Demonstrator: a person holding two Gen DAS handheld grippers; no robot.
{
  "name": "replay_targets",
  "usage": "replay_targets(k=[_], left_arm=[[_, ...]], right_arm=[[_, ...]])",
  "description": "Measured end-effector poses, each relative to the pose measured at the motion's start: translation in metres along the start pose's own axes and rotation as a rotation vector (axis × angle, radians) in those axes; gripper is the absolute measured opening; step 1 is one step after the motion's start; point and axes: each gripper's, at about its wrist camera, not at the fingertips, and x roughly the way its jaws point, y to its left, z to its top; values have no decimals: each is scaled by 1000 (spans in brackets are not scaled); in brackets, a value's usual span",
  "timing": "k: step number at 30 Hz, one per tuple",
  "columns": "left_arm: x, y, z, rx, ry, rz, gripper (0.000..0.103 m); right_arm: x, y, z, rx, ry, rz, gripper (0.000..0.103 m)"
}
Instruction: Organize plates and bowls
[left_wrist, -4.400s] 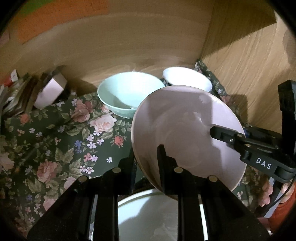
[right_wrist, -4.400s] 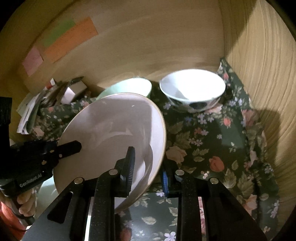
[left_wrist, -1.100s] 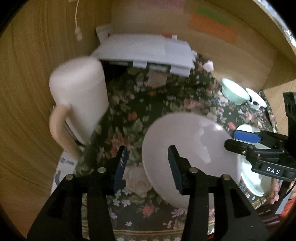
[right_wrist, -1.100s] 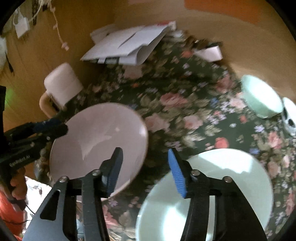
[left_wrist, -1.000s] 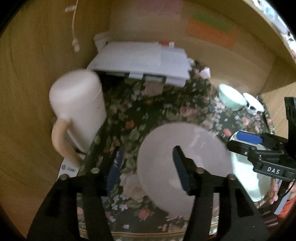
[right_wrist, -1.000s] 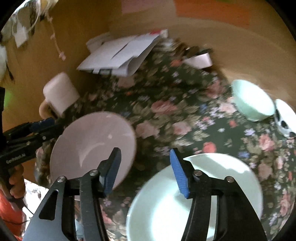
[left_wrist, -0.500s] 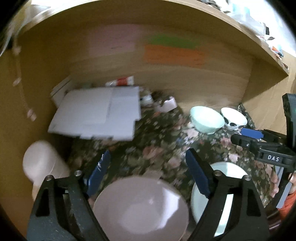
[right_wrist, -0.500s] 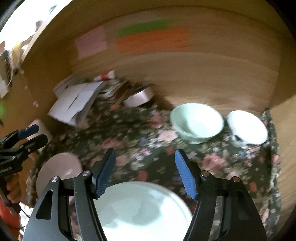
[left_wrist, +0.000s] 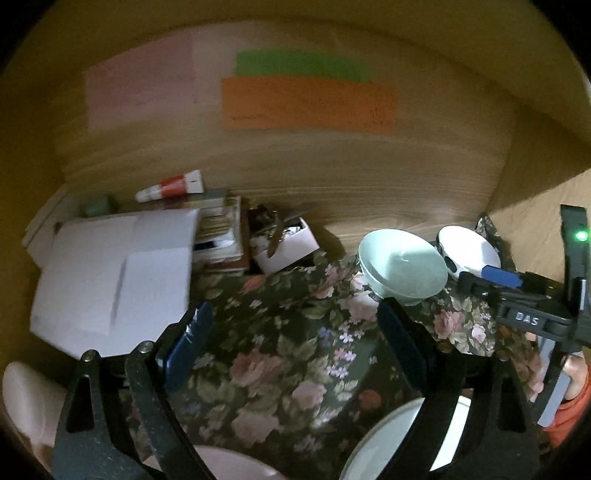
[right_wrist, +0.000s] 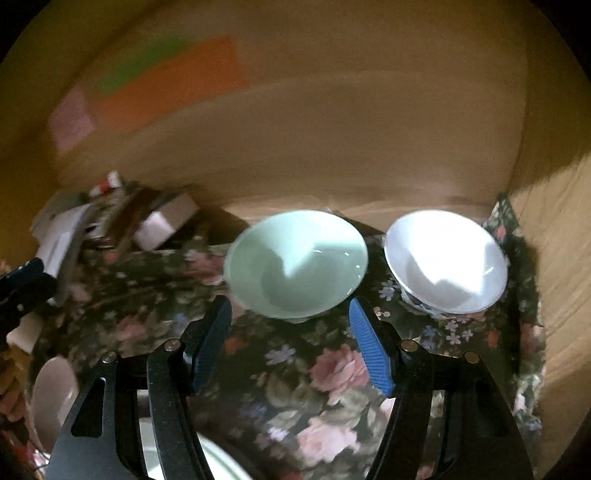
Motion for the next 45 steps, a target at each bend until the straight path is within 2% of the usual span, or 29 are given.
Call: replay_targets(k=[7, 12, 15, 22, 26, 31, 39, 42, 45], left_arm=[[52, -9, 10, 7, 99, -37, 91], [79, -11, 11, -9, 139, -45, 91], [89, -16, 10, -3, 156, -46, 91], [99, -22, 3, 22, 176, -45, 91], [105, -24, -1, 25, 189, -46, 91], [108, -29, -3, 38, 194, -44, 91], [119, -37, -12, 63, 246, -29, 91], [123, -38, -17, 67, 285, -39, 91], [126, -41, -22, 78, 319, -51, 90]], right_arm=[[48, -20, 4, 43, 82, -21, 62], [67, -27, 6, 55, 122, -21, 47], [76, -28, 4, 52, 144, -5, 41], [82, -27, 2, 50, 149, 21, 39], [82, -21, -1, -14, 158, 5, 31], [78, -10, -5, -58, 181, 65, 21], [54, 23, -38, -167, 251, 175, 20], [38, 28, -49, -148, 270, 205, 22], [29, 26, -51, -121, 252, 192, 22]])
